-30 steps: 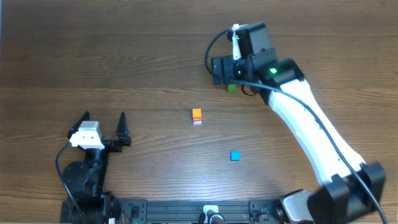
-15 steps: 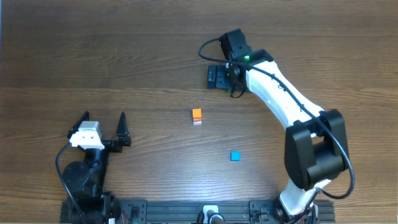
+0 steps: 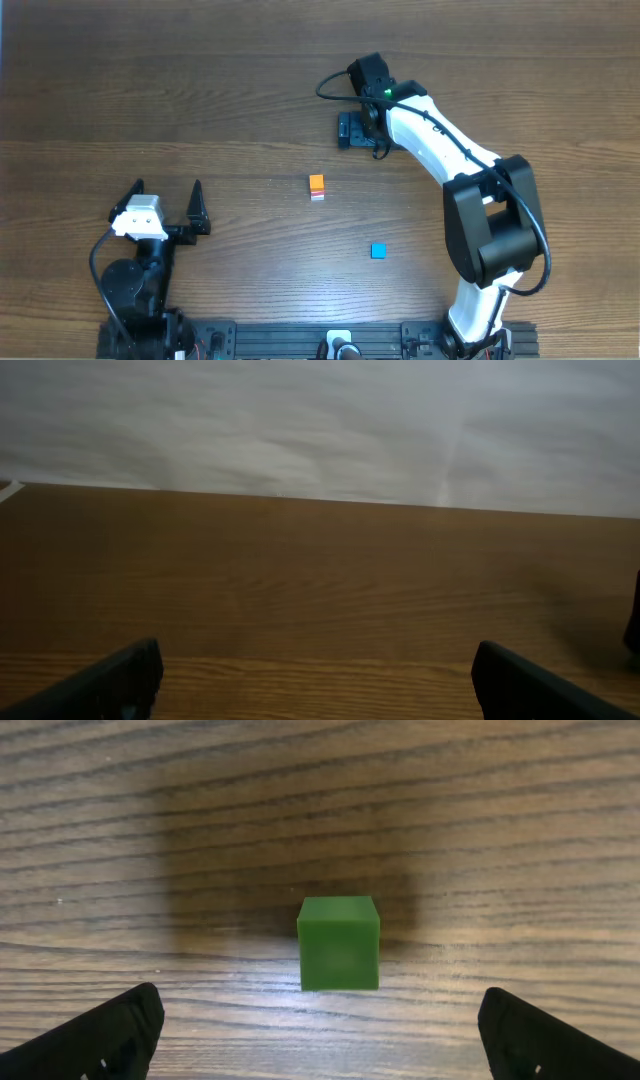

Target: Stack Cubes

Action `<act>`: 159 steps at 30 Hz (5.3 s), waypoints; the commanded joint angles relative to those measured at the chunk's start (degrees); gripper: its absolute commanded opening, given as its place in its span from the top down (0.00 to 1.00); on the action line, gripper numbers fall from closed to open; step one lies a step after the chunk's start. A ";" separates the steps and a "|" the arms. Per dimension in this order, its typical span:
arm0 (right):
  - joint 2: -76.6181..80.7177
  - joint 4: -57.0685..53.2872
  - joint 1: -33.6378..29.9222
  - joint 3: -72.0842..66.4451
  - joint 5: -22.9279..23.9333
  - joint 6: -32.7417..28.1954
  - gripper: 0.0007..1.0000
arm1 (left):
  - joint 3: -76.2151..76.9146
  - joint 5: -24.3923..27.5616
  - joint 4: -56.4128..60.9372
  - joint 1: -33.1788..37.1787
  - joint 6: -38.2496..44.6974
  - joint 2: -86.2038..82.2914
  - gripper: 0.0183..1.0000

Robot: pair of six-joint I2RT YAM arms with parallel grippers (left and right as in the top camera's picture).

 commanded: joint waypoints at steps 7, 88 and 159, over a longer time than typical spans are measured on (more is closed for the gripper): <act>3.43 0.20 -1.88 3.34 1.11 -5.70 0.03 | -0.26 0.52 -0.04 0.31 0.83 -0.46 0.00; -12.94 -20.90 24.98 9.44 0.48 14.21 0.99 | -0.26 0.52 -0.07 0.31 0.83 -0.46 0.00; -4.15 -16.20 21.24 5.16 0.50 14.91 0.99 | -0.26 0.52 -0.04 0.31 0.83 -0.46 0.00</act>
